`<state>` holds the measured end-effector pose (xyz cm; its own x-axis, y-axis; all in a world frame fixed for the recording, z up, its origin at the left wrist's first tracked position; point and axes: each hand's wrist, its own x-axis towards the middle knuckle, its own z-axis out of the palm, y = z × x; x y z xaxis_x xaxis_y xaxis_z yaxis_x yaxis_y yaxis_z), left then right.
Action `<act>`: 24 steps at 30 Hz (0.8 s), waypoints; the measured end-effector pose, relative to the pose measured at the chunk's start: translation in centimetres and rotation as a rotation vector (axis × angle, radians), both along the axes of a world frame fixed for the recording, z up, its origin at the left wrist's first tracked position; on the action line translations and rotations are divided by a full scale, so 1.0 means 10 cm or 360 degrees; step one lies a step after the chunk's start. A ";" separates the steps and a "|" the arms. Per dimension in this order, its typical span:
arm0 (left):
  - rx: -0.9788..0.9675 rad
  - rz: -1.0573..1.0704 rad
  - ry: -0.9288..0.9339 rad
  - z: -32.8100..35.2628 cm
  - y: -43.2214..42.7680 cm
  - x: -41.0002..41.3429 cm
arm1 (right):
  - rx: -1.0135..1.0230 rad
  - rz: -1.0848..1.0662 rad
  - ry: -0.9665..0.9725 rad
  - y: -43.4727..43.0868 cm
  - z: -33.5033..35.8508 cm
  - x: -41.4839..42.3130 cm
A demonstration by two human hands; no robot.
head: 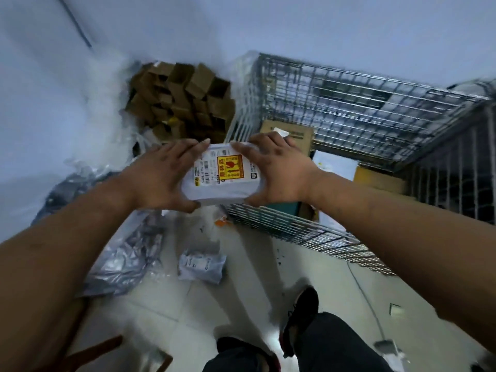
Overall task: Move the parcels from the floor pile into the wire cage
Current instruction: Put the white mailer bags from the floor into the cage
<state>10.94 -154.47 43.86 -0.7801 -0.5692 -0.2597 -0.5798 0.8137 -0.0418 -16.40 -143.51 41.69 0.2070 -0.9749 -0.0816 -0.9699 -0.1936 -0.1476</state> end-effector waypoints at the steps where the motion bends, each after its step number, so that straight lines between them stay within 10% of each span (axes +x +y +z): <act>1: 0.0012 -0.0038 0.0003 -0.01 -0.04 -0.22 | 0.0012 -0.0029 0.0005 0.01 -0.01 -0.20; 12: 0.0066 -0.0186 -0.0054 -0.85 -0.53 -2.28 | 0.0080 -0.0358 0.0102 -0.11 -0.76 -1.84; 24: 0.0359 -0.0160 -0.0514 -2.51 -0.88 -2.59 | 0.0427 -0.0561 -0.0059 -0.38 -2.44 -1.60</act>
<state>-14.96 -163.28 18.76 -0.6869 -0.3949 -0.6101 -0.4831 0.8753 -0.0227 -32.43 -147.32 17.25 -0.1268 -0.9317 -0.3403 -0.9629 0.1980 -0.1834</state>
